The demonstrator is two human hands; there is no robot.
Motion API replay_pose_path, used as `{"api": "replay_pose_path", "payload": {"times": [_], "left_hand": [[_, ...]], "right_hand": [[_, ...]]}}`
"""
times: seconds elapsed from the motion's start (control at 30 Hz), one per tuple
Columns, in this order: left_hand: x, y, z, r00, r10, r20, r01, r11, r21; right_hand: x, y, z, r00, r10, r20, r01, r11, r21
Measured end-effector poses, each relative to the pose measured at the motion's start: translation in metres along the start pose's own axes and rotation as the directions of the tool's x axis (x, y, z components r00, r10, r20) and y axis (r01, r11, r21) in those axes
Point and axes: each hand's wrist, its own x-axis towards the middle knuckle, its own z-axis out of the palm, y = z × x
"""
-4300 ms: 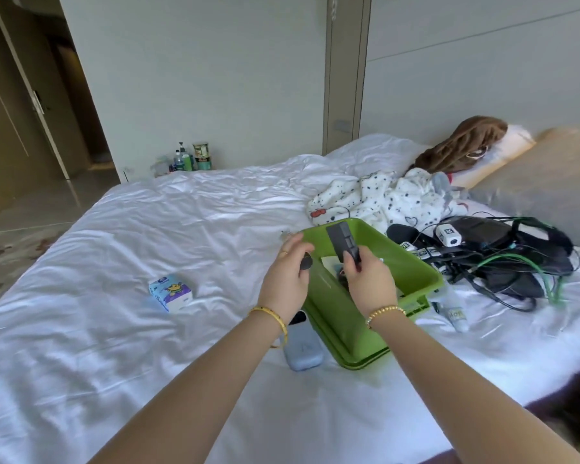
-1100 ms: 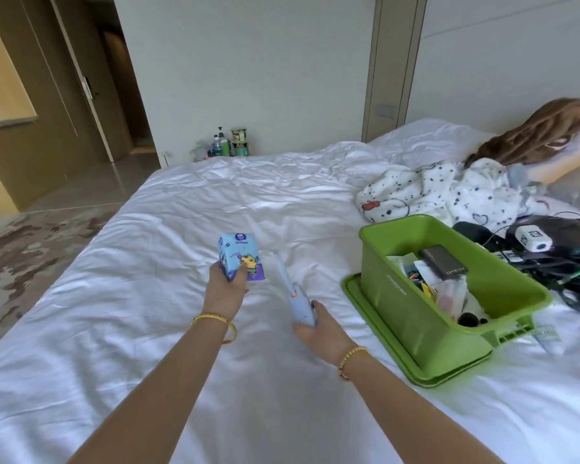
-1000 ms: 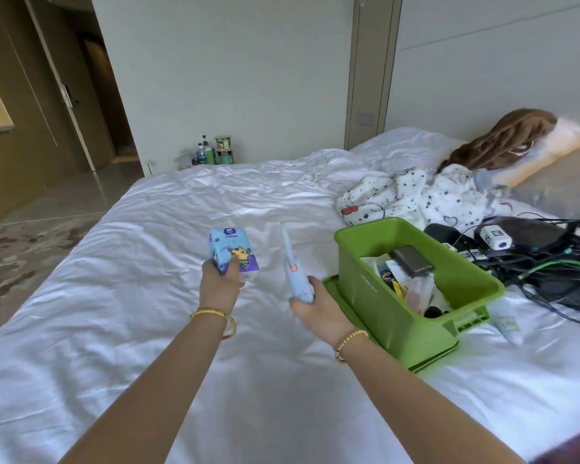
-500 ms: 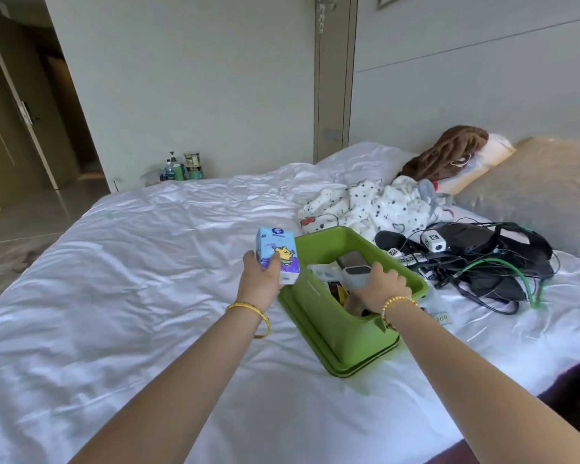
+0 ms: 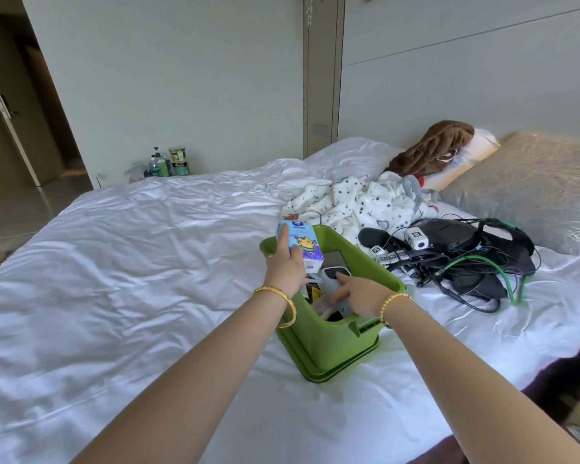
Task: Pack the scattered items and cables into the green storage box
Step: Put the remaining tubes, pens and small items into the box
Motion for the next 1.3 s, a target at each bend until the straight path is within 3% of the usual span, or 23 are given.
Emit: {"api": "replay_pose_path", "payload": {"times": [0.1,0.17,0.33,0.43,0.53,0.57,0.63,0.67,0.77,0.8,0.87,0.93,1.0,1.07,1.17,1.23,1.3], "left_hand": [[0.012,0.001,0.018,0.997,-0.073,0.018,0.074,0.995,-0.067],[0.022,-0.001,0.026,0.995,-0.104,-0.007,0.103,0.991,-0.082],[0.034,-0.011,0.038,0.996,-0.081,-0.04,0.09,0.934,0.346],[0.027,-0.017,0.049,0.999,0.052,0.003,-0.039,0.705,0.708],[0.027,-0.026,0.039,0.958,0.283,0.057,-0.175,0.412,0.894],[0.029,-0.029,0.033,0.949,0.297,0.104,-0.202,0.322,0.925],[0.031,-0.03,0.022,0.963,0.179,0.2,-0.228,0.153,0.962],[0.031,-0.029,0.017,0.973,0.106,0.207,-0.221,0.137,0.966],[0.03,-0.025,0.007,0.972,0.06,0.225,-0.232,0.179,0.956],[0.03,-0.025,0.004,0.971,0.089,0.222,-0.237,0.243,0.941],[0.029,-0.03,-0.002,0.968,0.176,0.176,-0.239,0.463,0.854],[0.025,-0.038,-0.005,0.969,0.236,0.071,-0.207,0.626,0.751],[0.02,-0.044,-0.003,0.972,0.215,-0.095,-0.107,0.765,0.636],[0.017,-0.047,0.002,0.965,0.006,-0.261,0.093,0.926,0.366],[0.014,-0.048,0.009,0.919,-0.318,-0.233,0.331,0.943,0.02],[0.012,-0.047,0.01,0.919,-0.353,-0.177,0.357,0.934,-0.006],[0.014,-0.048,0.008,0.927,-0.345,-0.144,0.353,0.935,0.036]], "right_hand": [[-0.002,0.005,-0.004,0.979,0.08,-0.188,0.012,0.898,0.44],[0.002,0.009,0.0,0.923,0.203,-0.327,0.041,0.792,0.609],[0.013,0.01,0.017,0.864,0.215,-0.456,0.028,0.883,0.469],[0.017,0.015,0.02,0.82,0.208,-0.533,-0.01,0.937,0.35],[0.017,0.014,0.023,0.751,0.212,-0.625,-0.038,0.959,0.28],[0.017,0.014,0.025,0.725,0.217,-0.654,-0.052,0.964,0.262],[0.019,0.013,0.028,0.71,0.208,-0.673,-0.08,0.973,0.217],[0.02,0.012,0.03,0.726,0.193,-0.66,-0.09,0.978,0.187],[0.021,0.009,0.033,0.774,0.145,-0.617,-0.105,0.989,0.101],[0.02,0.009,0.033,0.768,0.143,-0.624,-0.11,0.99,0.092],[0.018,0.011,0.033,0.725,0.148,-0.672,-0.119,0.989,0.089],[0.017,0.012,0.037,0.633,0.193,-0.749,-0.143,0.981,0.132],[0.016,0.008,0.043,0.484,0.291,-0.825,-0.143,0.957,0.253],[0.013,0.002,0.047,0.376,0.451,-0.81,-0.065,0.884,0.462],[0.01,0.0,0.046,0.384,0.629,-0.676,0.084,0.705,0.704],[0.009,0.003,0.042,0.409,0.724,-0.555,0.087,0.575,0.814],[0.008,0.007,0.038,0.461,0.806,-0.371,-0.006,0.421,0.907]]}}
